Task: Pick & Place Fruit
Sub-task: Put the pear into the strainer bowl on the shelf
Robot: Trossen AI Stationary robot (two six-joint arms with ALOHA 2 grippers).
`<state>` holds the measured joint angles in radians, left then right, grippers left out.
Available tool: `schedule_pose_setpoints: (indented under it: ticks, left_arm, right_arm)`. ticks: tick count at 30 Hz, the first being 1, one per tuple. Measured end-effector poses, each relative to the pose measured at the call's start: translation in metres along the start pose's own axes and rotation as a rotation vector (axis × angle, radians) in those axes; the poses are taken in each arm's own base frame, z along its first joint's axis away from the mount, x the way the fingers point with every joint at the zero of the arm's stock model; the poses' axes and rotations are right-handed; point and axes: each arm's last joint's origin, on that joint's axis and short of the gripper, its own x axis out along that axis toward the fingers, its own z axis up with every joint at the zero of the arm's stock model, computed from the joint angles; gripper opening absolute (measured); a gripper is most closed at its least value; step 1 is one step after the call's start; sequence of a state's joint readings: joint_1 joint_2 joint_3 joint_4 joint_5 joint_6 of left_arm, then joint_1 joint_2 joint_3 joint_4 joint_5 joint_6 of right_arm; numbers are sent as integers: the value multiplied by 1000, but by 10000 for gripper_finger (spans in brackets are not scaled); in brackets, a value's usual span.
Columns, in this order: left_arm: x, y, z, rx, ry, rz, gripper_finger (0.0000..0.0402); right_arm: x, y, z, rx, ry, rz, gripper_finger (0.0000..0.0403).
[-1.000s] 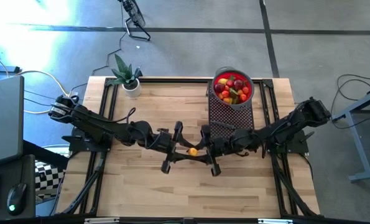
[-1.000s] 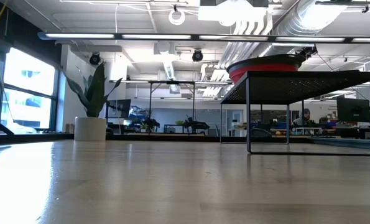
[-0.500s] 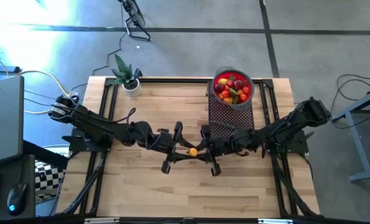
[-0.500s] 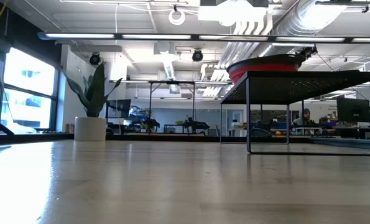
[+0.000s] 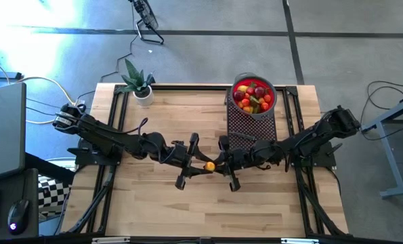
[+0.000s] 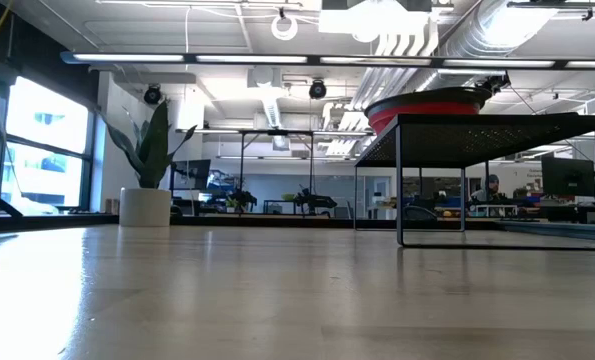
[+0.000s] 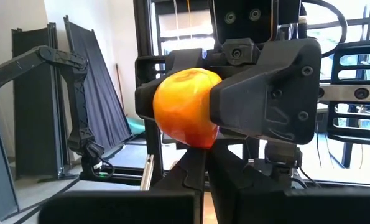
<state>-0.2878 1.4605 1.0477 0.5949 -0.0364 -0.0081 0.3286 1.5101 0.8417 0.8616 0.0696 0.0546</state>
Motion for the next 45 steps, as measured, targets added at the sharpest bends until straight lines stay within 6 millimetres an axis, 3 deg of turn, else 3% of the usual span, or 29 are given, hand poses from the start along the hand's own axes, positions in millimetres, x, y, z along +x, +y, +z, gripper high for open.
schedule_pose_setpoints:
  ticks: [6, 18, 23, 31, 38, 45]
  left_arm:
    - [0, 0, 0, -4, 0, 0, 146]
    - [0, 1, 0, 12, -1, 14, 244]
    - [-2, 1, 4, 22, -4, 13, 248]
    - [-23, 1, 30, 80, -8, 10, 248]
    - [-30, 1, 34, 73, 28, 6, 248]
    - [-30, 1, 33, 81, 36, 20, 248]
  right_arm:
    - [0, 0, 0, 1, 1, 1, 4]
    - [0, 1, 0, 6, 1, 25, 4]
    - [0, 1, 0, 6, 1, 20, 3]
    - [-3, -2, 0, 17, 54, -64, 3]
    - [-28, -10, 32, -10, 137, -290, 3]
    - [-60, -23, 85, -42, 295, -578, 3]
